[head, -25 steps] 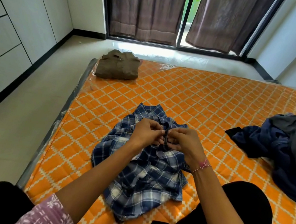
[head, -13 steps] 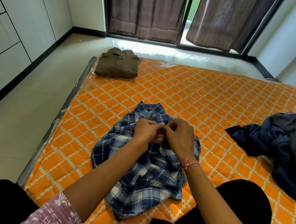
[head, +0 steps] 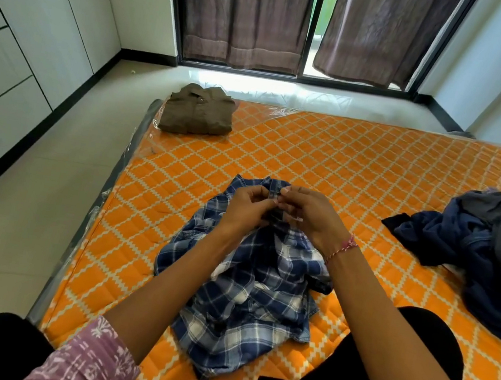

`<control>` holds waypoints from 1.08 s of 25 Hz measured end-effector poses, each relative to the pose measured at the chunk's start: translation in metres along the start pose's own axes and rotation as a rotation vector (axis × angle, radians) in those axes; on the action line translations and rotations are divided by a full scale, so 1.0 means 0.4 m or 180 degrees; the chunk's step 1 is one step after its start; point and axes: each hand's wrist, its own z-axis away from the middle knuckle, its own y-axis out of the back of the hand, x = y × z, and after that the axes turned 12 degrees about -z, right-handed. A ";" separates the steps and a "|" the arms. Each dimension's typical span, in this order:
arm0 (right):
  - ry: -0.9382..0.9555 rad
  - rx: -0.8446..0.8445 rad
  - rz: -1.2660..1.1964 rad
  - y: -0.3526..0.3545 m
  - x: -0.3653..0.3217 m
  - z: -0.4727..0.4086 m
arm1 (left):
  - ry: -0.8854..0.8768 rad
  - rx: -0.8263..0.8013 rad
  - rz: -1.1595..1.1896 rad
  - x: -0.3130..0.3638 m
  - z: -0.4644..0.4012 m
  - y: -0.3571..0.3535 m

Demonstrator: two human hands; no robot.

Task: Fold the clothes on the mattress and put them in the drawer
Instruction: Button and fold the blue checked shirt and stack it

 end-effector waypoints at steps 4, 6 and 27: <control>0.0531 -0.0502 0.2324 0.055 0.017 -0.004 | 0.0655 0.0258 0.0583 -0.009 -0.046 0.029; 0.0611 -0.0604 0.2798 0.080 0.040 0.001 | 0.0738 0.0190 0.0543 -0.022 -0.059 0.036; -0.0853 0.0088 0.1219 0.071 0.184 0.073 | -0.0674 -0.1229 -0.3707 -0.241 0.066 0.149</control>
